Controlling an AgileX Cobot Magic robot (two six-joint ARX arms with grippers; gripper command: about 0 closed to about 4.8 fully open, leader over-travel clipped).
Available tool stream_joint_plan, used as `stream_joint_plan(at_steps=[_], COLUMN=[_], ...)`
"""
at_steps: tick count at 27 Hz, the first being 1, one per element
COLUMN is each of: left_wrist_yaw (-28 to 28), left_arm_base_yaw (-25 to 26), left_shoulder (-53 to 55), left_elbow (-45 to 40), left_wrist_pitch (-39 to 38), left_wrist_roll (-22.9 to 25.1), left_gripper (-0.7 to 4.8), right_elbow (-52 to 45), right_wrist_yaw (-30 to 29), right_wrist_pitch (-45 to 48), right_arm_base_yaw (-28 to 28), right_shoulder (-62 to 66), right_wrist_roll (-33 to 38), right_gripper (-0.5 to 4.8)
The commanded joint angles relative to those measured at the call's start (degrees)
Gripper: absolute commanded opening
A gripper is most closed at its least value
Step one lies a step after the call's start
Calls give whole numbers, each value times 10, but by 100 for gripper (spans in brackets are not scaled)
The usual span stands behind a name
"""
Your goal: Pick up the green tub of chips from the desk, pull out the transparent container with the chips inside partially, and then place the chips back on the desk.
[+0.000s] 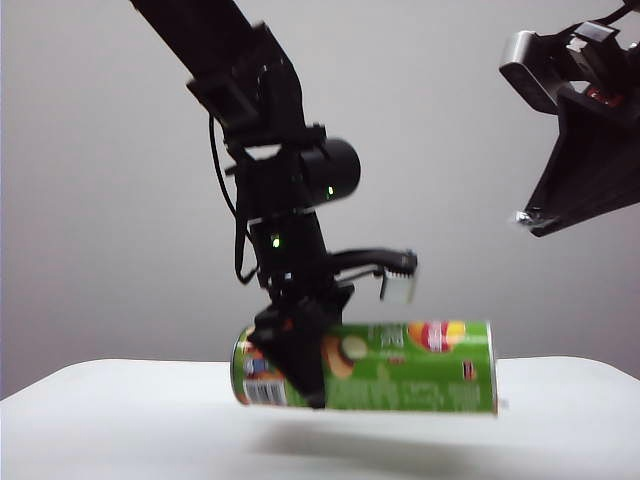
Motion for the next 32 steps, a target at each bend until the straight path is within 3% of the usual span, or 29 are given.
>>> stream_joint_plan(at_steps=[1,3,4,5,6,8,11,14,24,32], left_wrist_yaw=[1,12,25,23,17,18,19,39,89,113], left_arm_base_yaw=[10,21,27,27,27,27,27,27,26,26], left_shoulder=[-35,-58,-73,-80,-88,-110,-140,-160,-174,-179], left_elbow=[2,2,2,2,2,2,2,2,2,3], left_wrist_pitch=[-5,-16,-27,-32,-35,-41,-40,-38,-33,-34], left_wrist_roll=[-70,-122,-133,-131,-131,-124,-98,-87,-79,-80], left_gripper=[268,268,268,268,268,268,268,268,268,268], right_elbow=[4,8,12,15,16,17,17,17,16,16], right_wrist_yaw=[-4,-10,-30,-47,-60,-140,-289,-356,-357,-320], right_wrist_pitch=[41,65,81,93,104,164,254,264,246,267], right_arm_base_yaw=[-5,-15,-26,-35,-44,-95,-182,-226,-201,-149], right_shoulder=[-3,-3,-3,-3,-3,-2,0,11,37,84], right_wrist_roll=[43,80,93,102,111,173,272,300,298,296], right_gripper=[54,75,146,174,176,176,174,166,167,166])
